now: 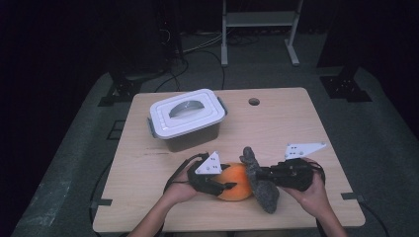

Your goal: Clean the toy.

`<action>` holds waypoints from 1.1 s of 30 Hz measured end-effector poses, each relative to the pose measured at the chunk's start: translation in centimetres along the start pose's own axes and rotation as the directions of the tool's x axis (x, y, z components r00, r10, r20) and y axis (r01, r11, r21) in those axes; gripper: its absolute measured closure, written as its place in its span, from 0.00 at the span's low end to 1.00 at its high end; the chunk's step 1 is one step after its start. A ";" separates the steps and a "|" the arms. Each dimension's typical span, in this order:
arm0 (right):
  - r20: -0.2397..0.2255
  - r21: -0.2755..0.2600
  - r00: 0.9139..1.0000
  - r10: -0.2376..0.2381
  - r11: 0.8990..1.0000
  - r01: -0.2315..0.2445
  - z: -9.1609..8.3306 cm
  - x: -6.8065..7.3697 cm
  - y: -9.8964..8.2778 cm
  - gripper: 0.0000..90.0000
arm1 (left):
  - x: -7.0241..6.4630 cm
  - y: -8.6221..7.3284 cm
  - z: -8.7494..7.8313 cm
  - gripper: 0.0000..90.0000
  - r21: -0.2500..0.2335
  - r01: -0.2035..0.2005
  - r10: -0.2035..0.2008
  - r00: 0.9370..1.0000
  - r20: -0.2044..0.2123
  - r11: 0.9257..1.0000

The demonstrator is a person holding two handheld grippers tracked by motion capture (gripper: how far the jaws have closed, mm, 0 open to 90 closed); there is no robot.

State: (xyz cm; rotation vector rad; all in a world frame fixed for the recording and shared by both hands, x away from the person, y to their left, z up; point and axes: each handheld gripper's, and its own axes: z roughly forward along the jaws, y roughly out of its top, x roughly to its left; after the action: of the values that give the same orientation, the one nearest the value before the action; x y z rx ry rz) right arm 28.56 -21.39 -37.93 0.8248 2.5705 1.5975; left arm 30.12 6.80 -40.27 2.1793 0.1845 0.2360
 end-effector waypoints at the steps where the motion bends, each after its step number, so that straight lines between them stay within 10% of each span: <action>1: 0.001 0.019 1.000 0.001 1.000 -0.001 0.5 -0.1 -0.2 0.88 | 0.0 0.0 0.0 0.48 0.001 0.002 -0.002 1.000 0.001 1.000; 11: 0.024 0.075 0.999 0.034 0.997 -0.036 0.9 -1.3 -1.5 0.88 | 1.3 -0.9 -0.1 0.19 -0.023 0.076 -0.075 0.997 0.027 0.997; 17: 0.029 0.078 0.998 0.059 0.995 -0.061 0.6 -1.9 -1.8 0.88 | 1.3 -1.5 0.0 0.43 -0.045 0.080 -0.078 0.996 0.038 0.996; 25: 0.046 0.073 0.997 0.066 0.995 -0.069 0.3 -2.2 -1.9 0.88 | 1.1 -0.9 -0.9 0.46 -0.064 0.070 -0.063 0.991 0.118 0.995; 33: 0.046 0.084 0.996 0.082 0.993 -0.086 0.2 -2.6 -2.3 0.88 | 2.2 -1.7 -0.2 0.16 -0.052 0.147 -0.142 0.985 0.093 0.988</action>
State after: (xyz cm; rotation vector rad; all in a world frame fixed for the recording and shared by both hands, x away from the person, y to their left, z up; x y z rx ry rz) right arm 29.86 -23.12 -40.57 0.9752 2.6244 1.4815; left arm 32.11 8.42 -41.37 2.1022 0.2807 0.0606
